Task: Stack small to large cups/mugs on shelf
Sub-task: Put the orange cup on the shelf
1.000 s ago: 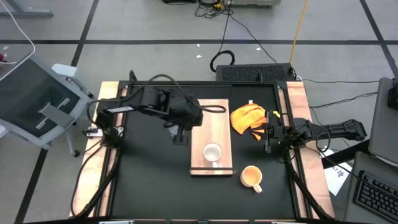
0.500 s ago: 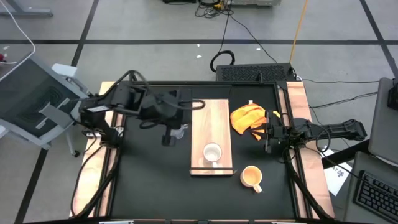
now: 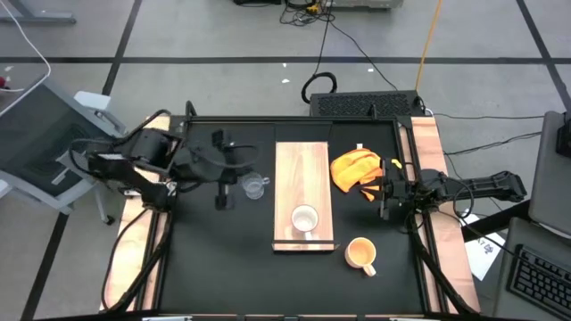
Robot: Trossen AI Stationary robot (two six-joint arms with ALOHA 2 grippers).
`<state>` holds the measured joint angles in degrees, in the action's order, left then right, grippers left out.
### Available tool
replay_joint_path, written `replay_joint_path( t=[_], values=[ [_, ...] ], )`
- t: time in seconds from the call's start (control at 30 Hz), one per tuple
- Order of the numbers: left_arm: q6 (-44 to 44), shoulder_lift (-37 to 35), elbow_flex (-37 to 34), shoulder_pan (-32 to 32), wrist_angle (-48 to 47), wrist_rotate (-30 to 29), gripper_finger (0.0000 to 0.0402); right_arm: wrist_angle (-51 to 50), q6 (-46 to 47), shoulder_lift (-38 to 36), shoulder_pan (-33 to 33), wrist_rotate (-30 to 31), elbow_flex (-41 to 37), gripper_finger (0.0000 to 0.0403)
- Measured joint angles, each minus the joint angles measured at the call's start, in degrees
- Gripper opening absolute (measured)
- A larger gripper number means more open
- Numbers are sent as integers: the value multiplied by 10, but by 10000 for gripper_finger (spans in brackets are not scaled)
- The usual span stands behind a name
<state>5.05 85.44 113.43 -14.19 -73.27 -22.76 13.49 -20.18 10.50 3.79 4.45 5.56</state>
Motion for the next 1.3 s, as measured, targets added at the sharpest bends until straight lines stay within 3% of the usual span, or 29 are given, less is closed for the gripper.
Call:
replay_joint_path(
  t=[0.3, 0.47, 0.57, 1.0, 1.3],
  values=[
    [-3, -159, -284, -28, 253, 8, 0, 0, 0, 0, 0, 0, 0, 0],
    [-29, -229, -415, -25, 376, 87, 0, 0, 0, 0, 0, 0, 0, 0],
    [-37, -262, -471, -20, 422, 104, 0, 0, 0, 0, 0, 0, 0, 0],
    [-99, -301, -549, 33, 515, 160, 0, 0, 0, 0, 0, 0, 0, 0],
    [-120, -301, -602, 108, 564, 256, 0, 0, 0, 0, 0, 0, 0, 0]
  ],
)
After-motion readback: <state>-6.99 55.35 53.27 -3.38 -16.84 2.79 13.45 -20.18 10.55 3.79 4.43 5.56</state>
